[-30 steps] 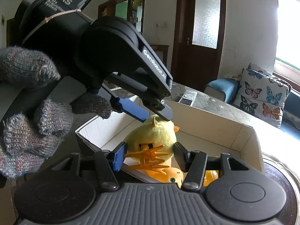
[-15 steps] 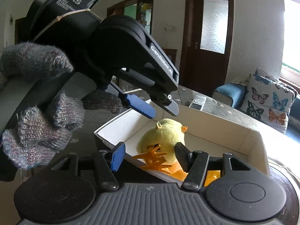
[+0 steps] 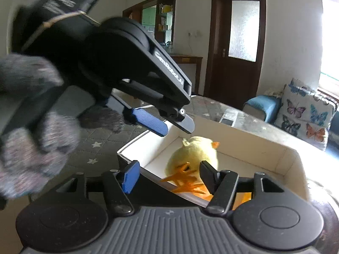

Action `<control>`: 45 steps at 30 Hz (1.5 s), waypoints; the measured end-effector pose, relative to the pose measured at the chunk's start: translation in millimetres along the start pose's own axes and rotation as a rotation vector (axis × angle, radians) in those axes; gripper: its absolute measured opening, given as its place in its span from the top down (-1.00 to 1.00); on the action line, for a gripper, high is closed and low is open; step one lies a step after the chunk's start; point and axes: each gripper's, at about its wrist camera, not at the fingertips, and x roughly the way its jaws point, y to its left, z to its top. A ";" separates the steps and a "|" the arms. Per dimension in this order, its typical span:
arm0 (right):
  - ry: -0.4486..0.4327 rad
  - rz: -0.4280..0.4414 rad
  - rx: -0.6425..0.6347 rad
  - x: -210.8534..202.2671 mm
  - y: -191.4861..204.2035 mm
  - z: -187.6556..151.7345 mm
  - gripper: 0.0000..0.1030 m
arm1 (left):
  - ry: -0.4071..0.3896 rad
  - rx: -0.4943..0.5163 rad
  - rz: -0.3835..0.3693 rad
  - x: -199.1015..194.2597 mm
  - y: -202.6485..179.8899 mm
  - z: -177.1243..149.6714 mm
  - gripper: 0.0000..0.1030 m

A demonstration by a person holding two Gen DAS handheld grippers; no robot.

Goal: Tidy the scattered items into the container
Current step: 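Carry the yellow plush chick into the box and open the left gripper, then move the left gripper out of the box toward the grey toy figure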

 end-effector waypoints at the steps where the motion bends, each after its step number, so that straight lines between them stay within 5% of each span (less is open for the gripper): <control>1: -0.004 0.005 0.001 1.7 1.8 0.5 -0.24 | -0.002 0.010 0.004 -3.4 0.5 -1.8 0.30; 12: -0.051 0.009 -0.024 -14.9 11.8 0.3 -0.27 | -0.029 -0.018 -0.003 -21.3 11.1 -7.5 0.30; 22: -0.009 0.016 -0.028 -16.5 15.2 -13.6 -0.28 | -0.031 -0.034 0.003 -29.6 16.1 -14.3 0.30; 36: 0.002 -0.057 -0.007 -58.5 0.7 -35.9 -0.31 | 0.013 0.037 -0.054 -31.9 -8.2 -47.3 0.30; 45: -0.003 -0.072 0.024 -74.5 -2.9 -45.3 -0.32 | -0.056 -0.011 0.022 -39.0 7.8 -38.2 0.30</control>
